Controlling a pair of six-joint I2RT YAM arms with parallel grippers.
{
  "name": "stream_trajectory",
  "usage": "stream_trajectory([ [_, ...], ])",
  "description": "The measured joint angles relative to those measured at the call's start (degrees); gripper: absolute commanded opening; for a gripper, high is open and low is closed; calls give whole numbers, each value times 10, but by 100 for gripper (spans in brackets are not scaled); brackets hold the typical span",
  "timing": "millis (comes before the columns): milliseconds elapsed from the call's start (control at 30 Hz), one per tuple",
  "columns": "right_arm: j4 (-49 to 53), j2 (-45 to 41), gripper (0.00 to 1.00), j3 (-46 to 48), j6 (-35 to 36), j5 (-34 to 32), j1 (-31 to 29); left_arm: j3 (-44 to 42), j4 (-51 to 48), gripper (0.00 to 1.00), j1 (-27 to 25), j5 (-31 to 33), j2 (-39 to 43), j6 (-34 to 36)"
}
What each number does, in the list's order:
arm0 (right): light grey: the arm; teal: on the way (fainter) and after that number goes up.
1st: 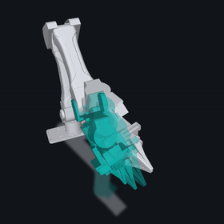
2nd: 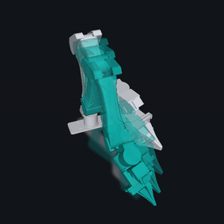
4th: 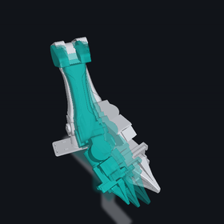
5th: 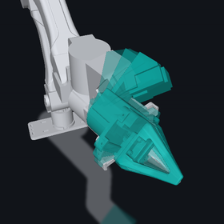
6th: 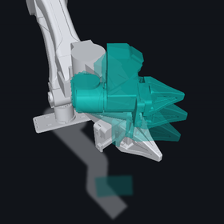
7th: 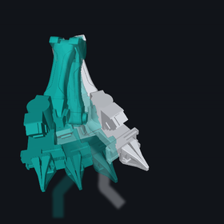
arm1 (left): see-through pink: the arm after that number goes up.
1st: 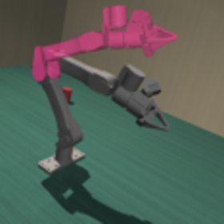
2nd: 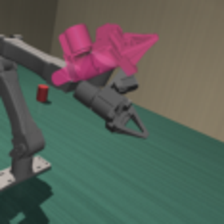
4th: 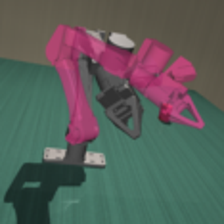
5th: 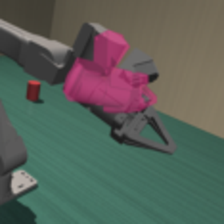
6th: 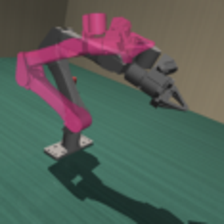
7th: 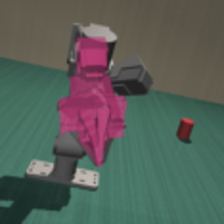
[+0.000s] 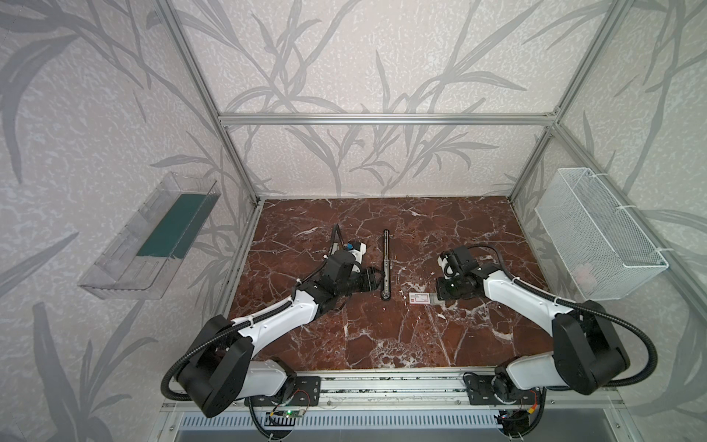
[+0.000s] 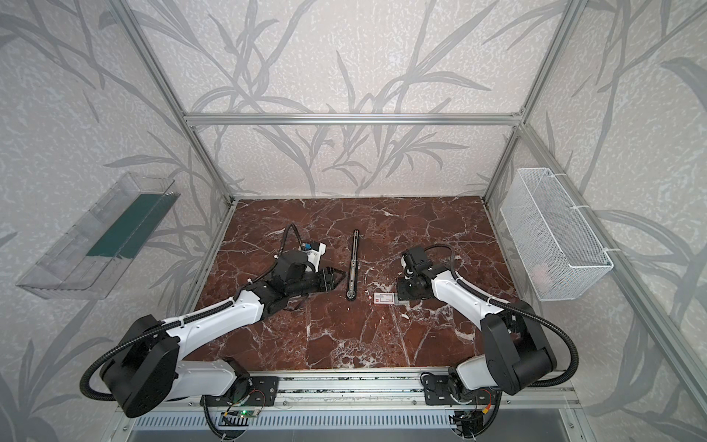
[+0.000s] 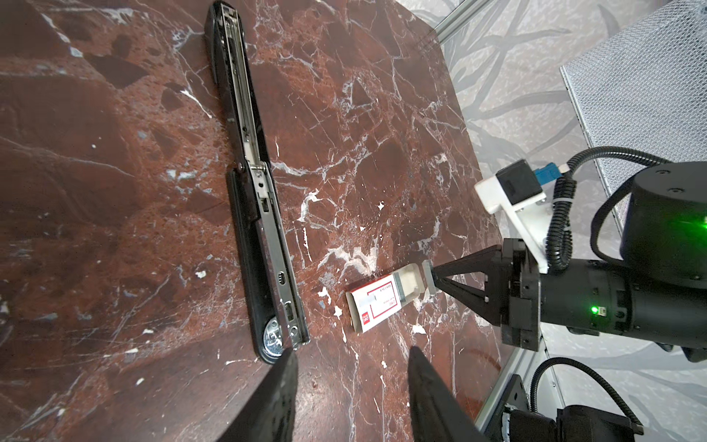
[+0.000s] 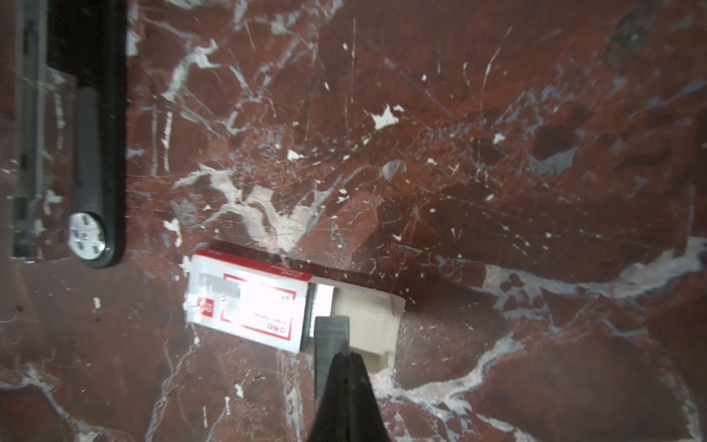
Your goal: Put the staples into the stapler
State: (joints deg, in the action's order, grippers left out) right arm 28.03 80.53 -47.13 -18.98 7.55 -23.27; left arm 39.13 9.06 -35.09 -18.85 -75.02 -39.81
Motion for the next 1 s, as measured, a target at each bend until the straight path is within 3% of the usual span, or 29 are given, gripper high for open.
stream_trajectory([
  [200, -51, -63, 0, 1, 3, 104, 5, -10, 48, 54, 25, -23, 24, -14],
  [467, -273, -93, 0, 9, -52, 328, 5, -31, 209, 58, 59, -120, 27, -89],
  [700, -553, -52, 0, 60, -212, 483, 5, -61, 427, 56, 58, -214, -15, -182],
  [1000, -787, -13, 0, 75, -359, 559, 5, -61, 531, 55, 54, -268, -42, -230],
])
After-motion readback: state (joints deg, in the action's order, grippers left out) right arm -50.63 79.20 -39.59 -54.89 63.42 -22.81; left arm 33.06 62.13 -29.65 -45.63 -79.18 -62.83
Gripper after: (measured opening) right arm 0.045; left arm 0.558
